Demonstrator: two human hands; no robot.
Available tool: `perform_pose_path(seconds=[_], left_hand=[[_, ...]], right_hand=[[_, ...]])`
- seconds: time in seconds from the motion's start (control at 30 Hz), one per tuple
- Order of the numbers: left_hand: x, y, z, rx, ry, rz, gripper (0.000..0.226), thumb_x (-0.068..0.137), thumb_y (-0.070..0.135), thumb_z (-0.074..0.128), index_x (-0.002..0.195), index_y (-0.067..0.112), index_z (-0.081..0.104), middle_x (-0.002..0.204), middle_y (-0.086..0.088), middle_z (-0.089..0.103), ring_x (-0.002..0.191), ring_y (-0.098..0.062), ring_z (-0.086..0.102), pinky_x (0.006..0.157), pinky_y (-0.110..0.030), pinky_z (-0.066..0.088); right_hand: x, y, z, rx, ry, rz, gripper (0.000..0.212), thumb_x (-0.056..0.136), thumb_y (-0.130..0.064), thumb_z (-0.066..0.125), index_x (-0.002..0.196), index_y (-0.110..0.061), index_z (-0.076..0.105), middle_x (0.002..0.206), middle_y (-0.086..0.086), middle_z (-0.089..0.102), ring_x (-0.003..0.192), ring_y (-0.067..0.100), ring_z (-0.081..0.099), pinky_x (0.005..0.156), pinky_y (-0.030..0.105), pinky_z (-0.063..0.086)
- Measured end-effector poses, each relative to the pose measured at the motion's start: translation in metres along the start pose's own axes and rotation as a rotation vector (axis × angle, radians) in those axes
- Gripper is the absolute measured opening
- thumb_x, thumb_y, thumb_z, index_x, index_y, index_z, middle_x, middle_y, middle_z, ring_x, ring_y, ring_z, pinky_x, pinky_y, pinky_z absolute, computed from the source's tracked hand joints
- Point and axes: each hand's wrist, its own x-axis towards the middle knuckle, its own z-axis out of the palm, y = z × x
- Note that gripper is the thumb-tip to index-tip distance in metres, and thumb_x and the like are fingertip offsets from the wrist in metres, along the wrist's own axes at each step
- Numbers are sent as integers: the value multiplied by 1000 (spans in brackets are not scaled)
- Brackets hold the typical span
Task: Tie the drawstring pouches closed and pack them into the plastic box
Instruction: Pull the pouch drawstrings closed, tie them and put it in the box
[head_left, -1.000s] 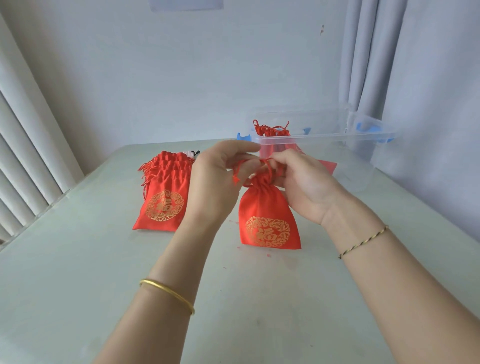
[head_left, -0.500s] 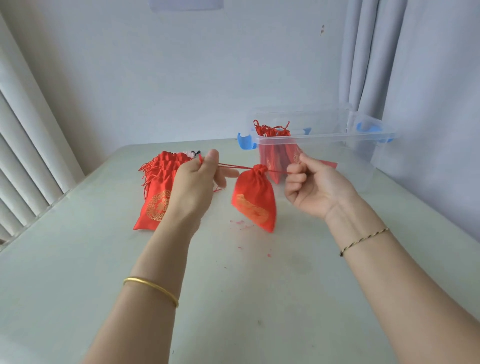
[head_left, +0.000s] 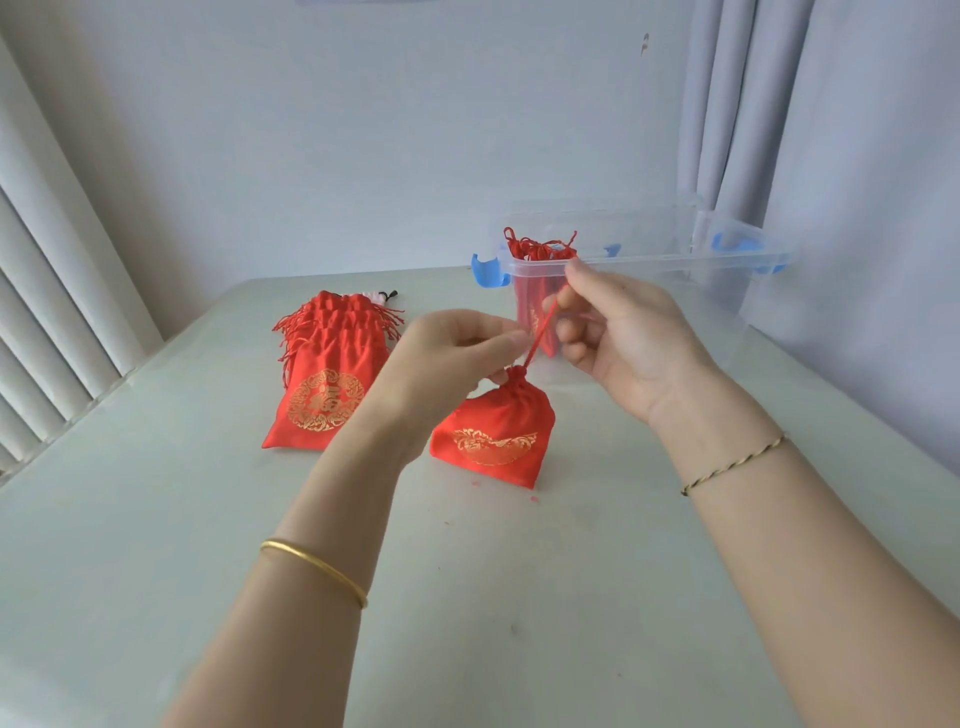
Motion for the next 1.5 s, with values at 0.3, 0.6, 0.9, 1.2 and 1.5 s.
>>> perform_pose_path(seconds=[0.3,0.6,0.9,1.2,1.5], left_hand=[[-1,4,4,39,-12,4,16,87,15,61,73,9,66,61,3,62,52,-7,52,54,-18,38],[1,-1,4,-78,32,-36,13,92,14,55,86,8,65,63,3,60,56,-10,51,57,-22,36],[3,-2,4,-105,213,-79,16,90,10,57,75,13,63,47,3,57,42,-5,51,49,-19,36],[3,-4,3,-59,277,-80,16,87,7,58,74,9,67,50,0,60,47,-7,52,51,-19,40],[-6,17,-1,302,292,179,19,78,13,67,84,30,59,102,9,54,93,-3,51,75,-12,40]], right_hand=[[-7,2,5,-359,-117,3,33,98,-29,37,93,-8,62,75,4,65,40,12,48,42,22,33],[-5,7,1,-536,-187,-28,15,83,3,48,84,-11,54,66,5,60,45,11,52,45,24,37],[-5,17,5,-696,-256,-317,23,73,-8,75,72,-22,57,66,-2,55,58,5,49,59,20,43],[-7,20,10,-1076,-203,-622,4,79,-11,68,76,-13,67,67,-15,44,57,1,45,57,12,35],[-1,20,2,-544,-90,-98,22,85,-8,59,63,-13,61,52,-5,41,38,3,33,47,22,30]])
